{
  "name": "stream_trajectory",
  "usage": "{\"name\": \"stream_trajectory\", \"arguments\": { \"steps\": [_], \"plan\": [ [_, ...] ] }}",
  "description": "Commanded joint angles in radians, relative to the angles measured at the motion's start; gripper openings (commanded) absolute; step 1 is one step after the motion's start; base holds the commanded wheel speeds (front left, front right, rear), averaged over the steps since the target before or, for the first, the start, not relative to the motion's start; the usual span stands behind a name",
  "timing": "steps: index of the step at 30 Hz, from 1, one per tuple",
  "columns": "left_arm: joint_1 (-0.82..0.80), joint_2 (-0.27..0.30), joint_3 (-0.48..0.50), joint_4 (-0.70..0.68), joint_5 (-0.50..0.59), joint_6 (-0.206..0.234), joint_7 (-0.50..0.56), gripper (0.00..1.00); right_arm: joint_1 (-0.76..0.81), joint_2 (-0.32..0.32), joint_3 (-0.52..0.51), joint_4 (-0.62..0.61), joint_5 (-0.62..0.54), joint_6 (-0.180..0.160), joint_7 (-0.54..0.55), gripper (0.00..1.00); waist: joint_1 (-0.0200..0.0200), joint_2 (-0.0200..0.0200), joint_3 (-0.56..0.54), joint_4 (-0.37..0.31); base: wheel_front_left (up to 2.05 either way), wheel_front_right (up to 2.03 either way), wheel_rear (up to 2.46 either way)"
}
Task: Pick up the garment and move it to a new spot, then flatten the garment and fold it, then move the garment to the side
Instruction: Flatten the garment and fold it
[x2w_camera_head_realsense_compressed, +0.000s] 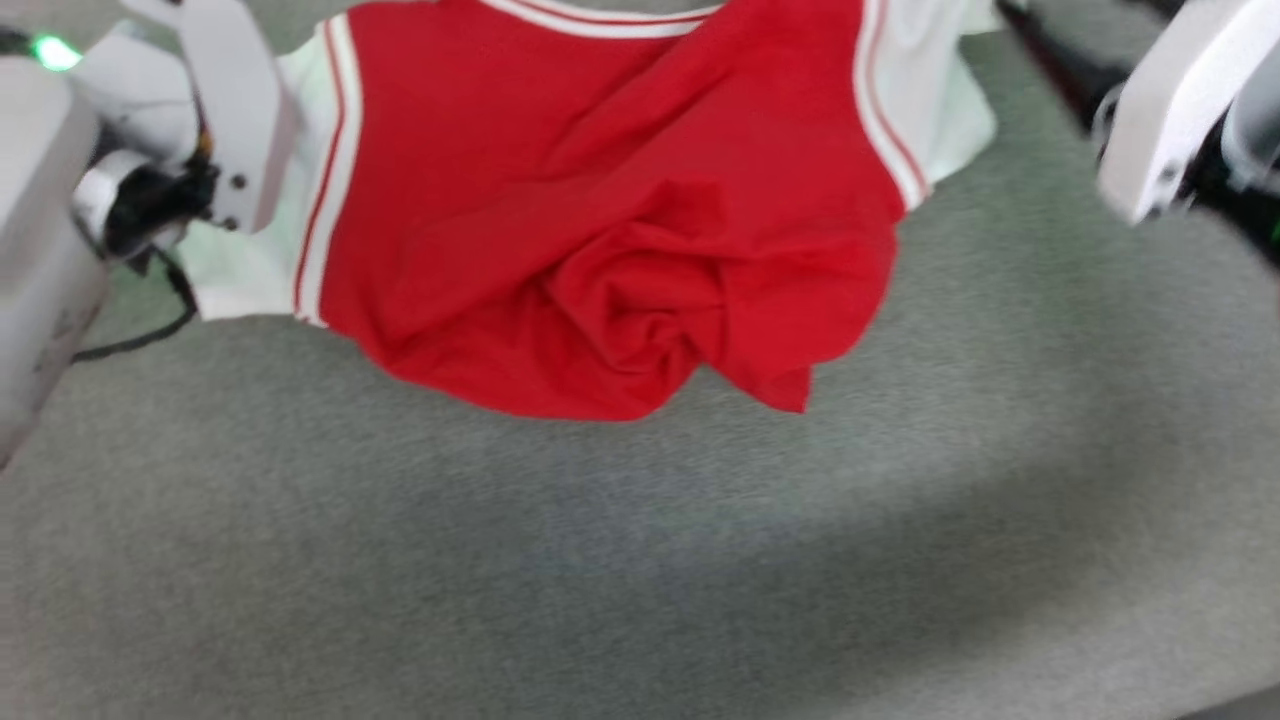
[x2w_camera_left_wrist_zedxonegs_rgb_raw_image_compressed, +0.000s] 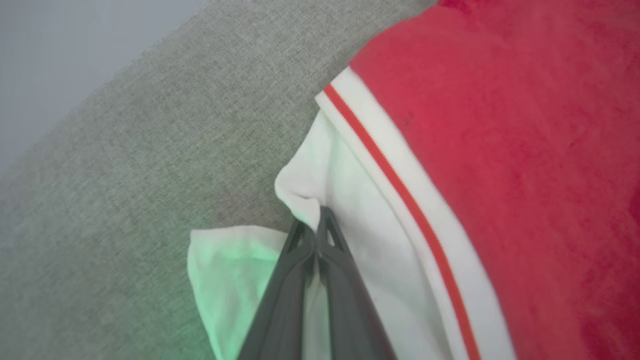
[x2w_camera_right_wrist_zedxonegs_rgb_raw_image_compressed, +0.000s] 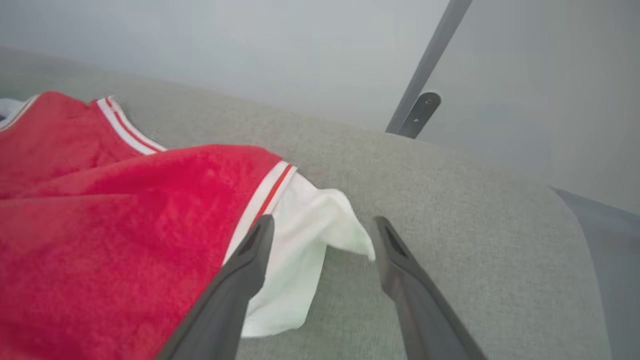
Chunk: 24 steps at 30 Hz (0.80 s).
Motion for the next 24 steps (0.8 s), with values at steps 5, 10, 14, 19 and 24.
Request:
{"name": "stream_trajectory", "arguments": {
  "steps": [5, 10, 14, 19, 24],
  "plan": [
    [-0.011, -0.065, -0.08, -0.009, -0.034, -0.005, -0.02, 0.0, -0.154, -0.017, 0.07, 0.198, 0.022, -0.001, -0.014, 1.0, 0.0, -0.0001, 0.07, 0.101, 0.0, 0.0, 0.0],
    [-0.048, -0.073, -0.128, -0.007, -0.056, -0.004, -0.041, 0.0, -0.238, -0.015, 0.178, 0.357, 0.072, -0.001, 0.026, 1.0, 0.0, -0.0001, 0.098, 0.129, 0.0, 0.0, 0.0],
    [-0.057, -0.076, -0.155, 0.001, -0.073, -0.001, -0.049, 0.0, -0.262, -0.018, 0.272, 0.4, 0.139, -0.001, 0.06, 1.0, 0.0, -0.0001, 0.11, 0.136, 0.0, 0.0, 0.0],
    [-0.065, -0.084, -0.171, 0.002, -0.087, -0.001, -0.056, 0.0, -0.27, -0.032, 0.365, 0.421, 0.207, -0.001, 0.066, 1.0, 0.0, -0.0001, 0.119, 0.141, 0.0, 0.0, 0.0],
    [-0.072, -0.089, -0.179, 0.011, -0.1, 0.0, -0.054, 0.0, -0.283, -0.041, 0.44, 0.45, 0.261, -0.001, 0.087, 0.44, 0.0, -0.0001, 0.13, 0.145, 0.0, 0.0, 0.0]
  ]
}}
